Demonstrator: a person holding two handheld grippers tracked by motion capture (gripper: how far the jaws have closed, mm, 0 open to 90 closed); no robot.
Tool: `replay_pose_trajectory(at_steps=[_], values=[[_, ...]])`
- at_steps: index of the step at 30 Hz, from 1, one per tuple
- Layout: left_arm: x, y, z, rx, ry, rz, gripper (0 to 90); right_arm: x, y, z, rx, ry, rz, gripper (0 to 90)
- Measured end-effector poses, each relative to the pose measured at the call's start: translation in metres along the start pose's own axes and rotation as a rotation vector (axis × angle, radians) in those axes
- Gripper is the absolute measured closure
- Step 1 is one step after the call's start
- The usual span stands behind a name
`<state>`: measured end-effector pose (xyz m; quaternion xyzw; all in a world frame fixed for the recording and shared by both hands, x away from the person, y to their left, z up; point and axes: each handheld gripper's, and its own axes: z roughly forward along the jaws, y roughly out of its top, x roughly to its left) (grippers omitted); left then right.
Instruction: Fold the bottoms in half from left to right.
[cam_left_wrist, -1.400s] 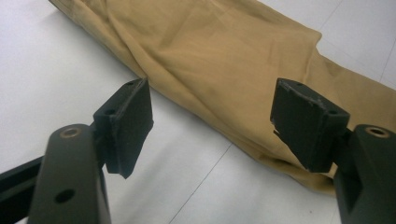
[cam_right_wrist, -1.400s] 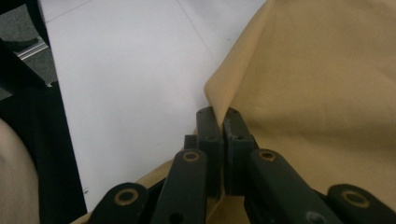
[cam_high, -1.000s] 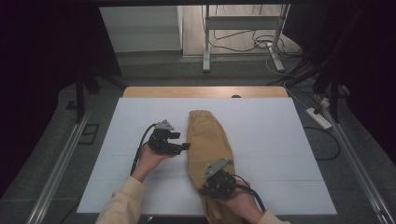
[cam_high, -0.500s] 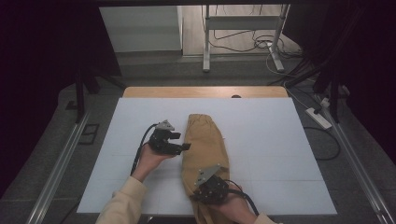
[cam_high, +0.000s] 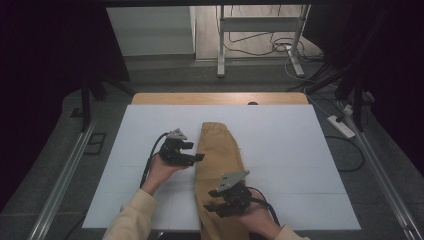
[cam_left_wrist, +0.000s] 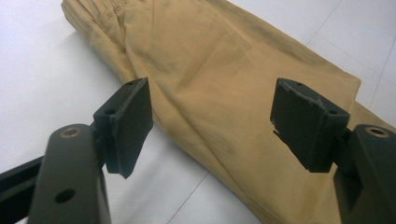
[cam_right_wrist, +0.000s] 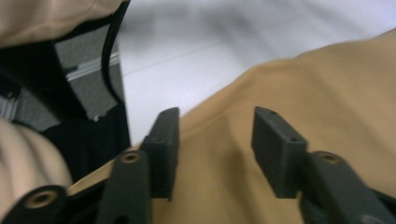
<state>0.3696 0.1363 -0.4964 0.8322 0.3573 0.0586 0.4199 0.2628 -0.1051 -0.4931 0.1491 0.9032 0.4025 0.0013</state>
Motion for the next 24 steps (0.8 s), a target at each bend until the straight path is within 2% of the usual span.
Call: replay_pose_trajectory(at_steps=[3, 9, 12, 24], values=[[0.0, 0.0, 0.0, -0.001, 0.0, -0.001, 29.3, -0.005, 0.001, -0.006, -0.016, -0.026, 0.004, 39.7], [0.0, 0.0, 0.001, 0.0, -0.001, 0.0, 29.2, -0.021, -0.001, -0.014, -0.02, -0.065, 0.035, 31.4], [-0.001, 0.0, 0.001, 0.001, -0.001, 0.0, 29.1, -0.032, -0.004, -0.017, -0.018, -0.114, 0.056, 30.9], [-0.001, 0.0, 0.002, 0.006, -0.005, -0.001, 29.0, -0.059, -0.01, -0.027, -0.02, -0.181, 0.135, 27.9]])
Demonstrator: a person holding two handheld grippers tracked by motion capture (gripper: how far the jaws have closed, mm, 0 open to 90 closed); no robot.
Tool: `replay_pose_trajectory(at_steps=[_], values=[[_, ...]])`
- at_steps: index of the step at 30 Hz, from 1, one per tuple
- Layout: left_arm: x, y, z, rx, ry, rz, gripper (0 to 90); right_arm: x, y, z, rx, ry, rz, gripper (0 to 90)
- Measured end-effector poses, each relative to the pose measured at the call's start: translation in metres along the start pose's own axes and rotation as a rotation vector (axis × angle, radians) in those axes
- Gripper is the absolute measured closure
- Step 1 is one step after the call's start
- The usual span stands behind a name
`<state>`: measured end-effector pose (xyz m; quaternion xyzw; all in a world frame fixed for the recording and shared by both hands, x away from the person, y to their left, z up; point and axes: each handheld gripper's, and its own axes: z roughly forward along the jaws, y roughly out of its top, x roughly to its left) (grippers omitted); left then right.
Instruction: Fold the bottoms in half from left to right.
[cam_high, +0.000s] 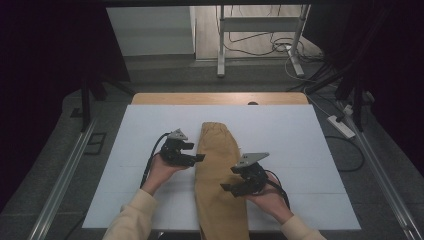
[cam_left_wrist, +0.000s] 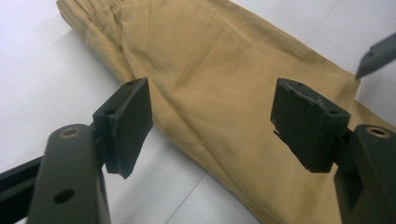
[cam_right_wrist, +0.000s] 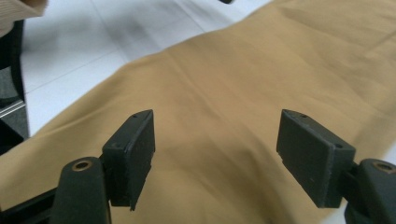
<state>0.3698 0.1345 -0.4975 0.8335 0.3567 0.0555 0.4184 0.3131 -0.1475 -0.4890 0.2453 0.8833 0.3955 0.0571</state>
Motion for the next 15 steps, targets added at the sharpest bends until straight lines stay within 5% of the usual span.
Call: replay_pose_trajectory(at_steps=[15], values=[[0.001, 0.0, 0.002, 0.008, -0.009, -0.001, 28.9, -0.033, -0.002, -0.002, 0.016, -0.056, 0.062, 27.4]])
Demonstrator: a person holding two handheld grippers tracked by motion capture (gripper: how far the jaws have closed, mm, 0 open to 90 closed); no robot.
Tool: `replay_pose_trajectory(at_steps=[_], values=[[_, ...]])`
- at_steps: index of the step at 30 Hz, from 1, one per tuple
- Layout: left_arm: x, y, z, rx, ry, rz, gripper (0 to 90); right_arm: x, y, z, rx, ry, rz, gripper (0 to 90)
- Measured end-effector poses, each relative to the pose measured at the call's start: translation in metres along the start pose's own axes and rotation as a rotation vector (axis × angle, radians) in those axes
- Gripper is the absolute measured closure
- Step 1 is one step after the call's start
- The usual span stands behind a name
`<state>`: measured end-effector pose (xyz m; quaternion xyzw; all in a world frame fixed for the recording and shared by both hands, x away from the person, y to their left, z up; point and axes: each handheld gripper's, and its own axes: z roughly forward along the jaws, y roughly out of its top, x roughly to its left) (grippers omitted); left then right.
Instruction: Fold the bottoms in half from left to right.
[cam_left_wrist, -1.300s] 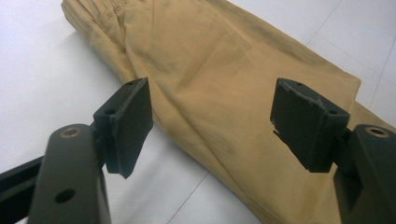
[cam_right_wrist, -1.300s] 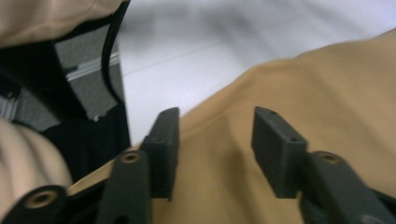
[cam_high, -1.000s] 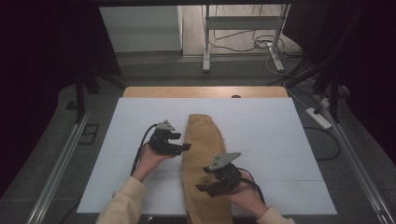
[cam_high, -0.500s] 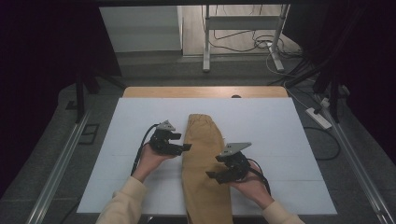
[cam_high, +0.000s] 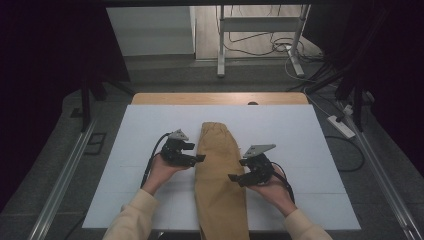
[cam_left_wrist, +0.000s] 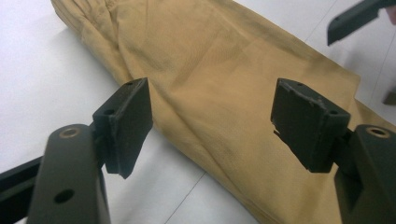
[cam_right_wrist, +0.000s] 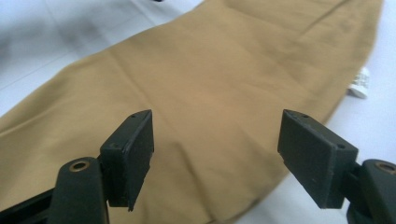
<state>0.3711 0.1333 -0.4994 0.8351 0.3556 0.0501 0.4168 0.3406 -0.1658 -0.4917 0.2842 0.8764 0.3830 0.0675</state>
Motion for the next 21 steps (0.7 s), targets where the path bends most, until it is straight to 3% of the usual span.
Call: replay_pose_trajectory(at_steps=[8, 21], values=[[0.003, 0.0, -0.001, -0.01, -0.004, -0.007, 29.1, -0.019, 0.003, 0.002, -0.003, -0.023, 0.033, 27.4], [0.003, 0.001, -0.002, -0.008, -0.001, -0.003, 29.1, -0.035, 0.005, -0.004, -0.006, -0.06, 0.064, 27.4]])
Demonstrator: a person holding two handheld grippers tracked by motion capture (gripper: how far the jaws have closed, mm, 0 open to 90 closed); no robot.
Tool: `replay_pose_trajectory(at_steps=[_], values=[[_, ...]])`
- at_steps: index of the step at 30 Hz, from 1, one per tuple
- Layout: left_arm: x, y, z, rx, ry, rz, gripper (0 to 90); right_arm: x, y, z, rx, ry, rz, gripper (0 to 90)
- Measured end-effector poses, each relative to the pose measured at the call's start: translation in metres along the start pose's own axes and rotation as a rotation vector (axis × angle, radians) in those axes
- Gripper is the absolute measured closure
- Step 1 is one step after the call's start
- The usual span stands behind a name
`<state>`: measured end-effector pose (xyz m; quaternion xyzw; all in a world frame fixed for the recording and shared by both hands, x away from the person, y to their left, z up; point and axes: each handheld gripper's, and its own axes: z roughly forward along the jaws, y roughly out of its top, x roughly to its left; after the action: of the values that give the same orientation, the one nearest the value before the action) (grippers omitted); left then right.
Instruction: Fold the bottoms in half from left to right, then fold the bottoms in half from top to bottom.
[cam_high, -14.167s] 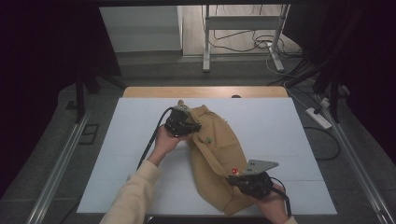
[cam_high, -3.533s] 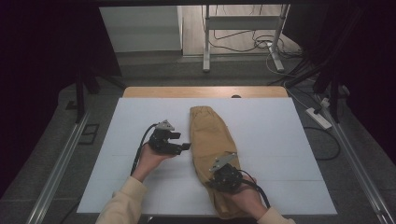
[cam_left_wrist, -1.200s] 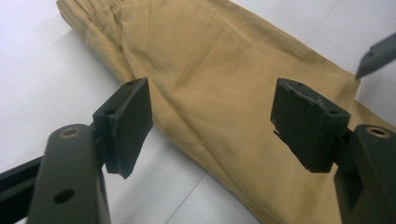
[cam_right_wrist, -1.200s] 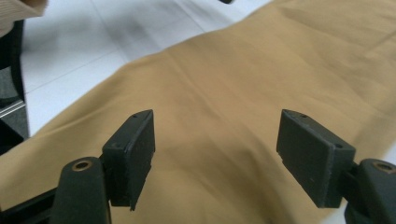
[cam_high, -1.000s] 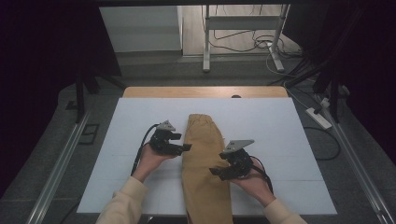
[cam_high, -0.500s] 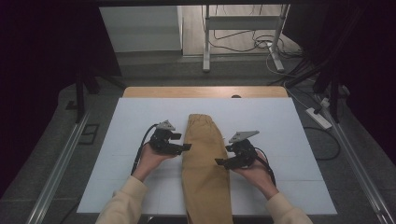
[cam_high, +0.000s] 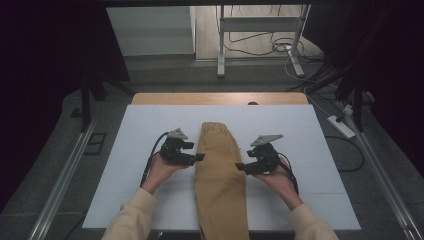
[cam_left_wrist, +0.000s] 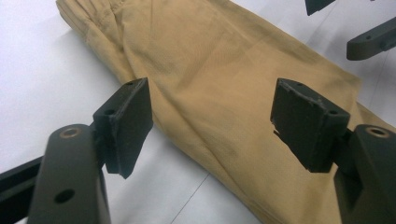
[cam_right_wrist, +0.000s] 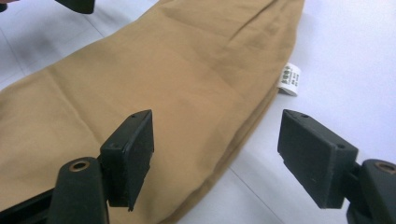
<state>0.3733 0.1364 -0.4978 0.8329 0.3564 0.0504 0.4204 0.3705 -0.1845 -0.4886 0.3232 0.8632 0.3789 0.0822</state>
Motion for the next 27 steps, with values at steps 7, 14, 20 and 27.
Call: replay_pose_trajectory(at_steps=[7, 14, 20, 27], values=[[0.0019, -0.0001, 0.0001, -0.003, 0.002, -0.006, 29.1, -0.0046, 0.0005, -0.0022, -0.002, -0.012, 0.011, 27.8], [0.0018, 0.0, -0.0034, -0.012, 0.006, -0.008, 29.1, -0.0067, 0.0006, -0.0022, -0.002, -0.017, 0.015, 27.7], [0.0026, 0.0014, -0.0038, -0.016, 0.01, -0.006, 29.0, -0.0066, 0.0019, -0.0039, -0.015, -0.023, 0.012, 27.8], [0.0053, 0.0018, -0.0031, -0.017, 0.014, -0.013, 29.0, -0.0084, 0.0068, -0.0006, -0.012, -0.019, 0.01, 27.7]])
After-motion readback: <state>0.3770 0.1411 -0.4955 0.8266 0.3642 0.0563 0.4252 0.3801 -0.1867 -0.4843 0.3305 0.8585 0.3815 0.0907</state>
